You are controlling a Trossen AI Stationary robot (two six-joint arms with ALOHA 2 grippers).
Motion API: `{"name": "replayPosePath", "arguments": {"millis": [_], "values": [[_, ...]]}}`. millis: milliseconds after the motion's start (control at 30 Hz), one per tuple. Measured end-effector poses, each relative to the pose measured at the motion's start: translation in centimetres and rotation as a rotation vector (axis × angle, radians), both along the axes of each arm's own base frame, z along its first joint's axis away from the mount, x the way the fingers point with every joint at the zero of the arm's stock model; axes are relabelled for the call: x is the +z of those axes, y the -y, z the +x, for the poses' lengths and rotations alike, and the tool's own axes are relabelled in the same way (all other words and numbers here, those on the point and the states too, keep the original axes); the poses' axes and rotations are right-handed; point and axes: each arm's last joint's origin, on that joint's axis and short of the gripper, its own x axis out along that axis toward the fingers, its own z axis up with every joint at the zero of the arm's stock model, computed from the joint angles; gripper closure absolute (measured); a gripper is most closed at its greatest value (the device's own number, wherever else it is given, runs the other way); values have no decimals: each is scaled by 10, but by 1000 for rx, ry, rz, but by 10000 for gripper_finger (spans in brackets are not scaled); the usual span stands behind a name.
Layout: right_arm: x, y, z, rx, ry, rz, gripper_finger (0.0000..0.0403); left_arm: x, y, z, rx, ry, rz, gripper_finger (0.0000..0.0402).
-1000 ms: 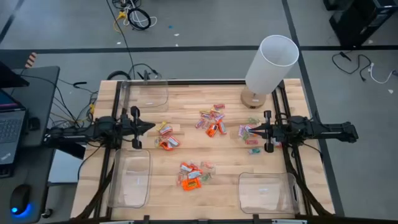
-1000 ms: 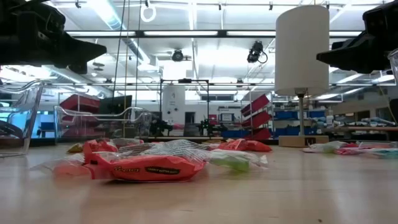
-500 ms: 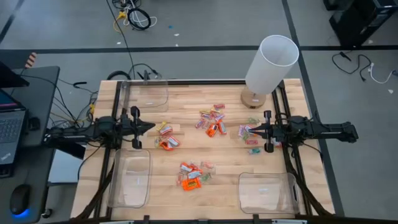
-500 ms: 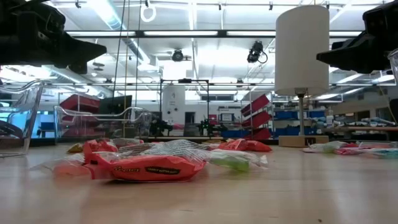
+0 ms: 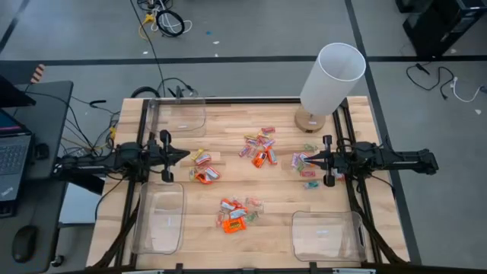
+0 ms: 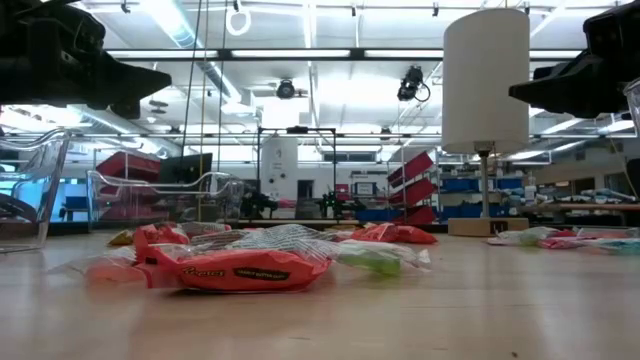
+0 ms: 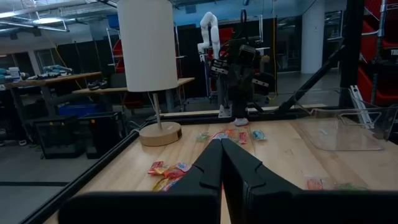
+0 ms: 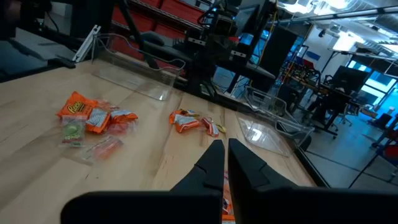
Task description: Sort candy
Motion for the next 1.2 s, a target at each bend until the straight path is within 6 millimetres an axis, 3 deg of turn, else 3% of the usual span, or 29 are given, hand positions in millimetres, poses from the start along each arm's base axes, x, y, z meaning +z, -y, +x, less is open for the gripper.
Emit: {"name": "replayPosePath", "arguments": {"millis": [867, 1200], "values": [[0, 0, 0, 0, 0, 0, 394, 0, 0, 0, -1, 2, -6, 394], [1, 0, 0, 0, 10, -4, 394, 12, 0, -2, -42, 157, -224, 394]]}}
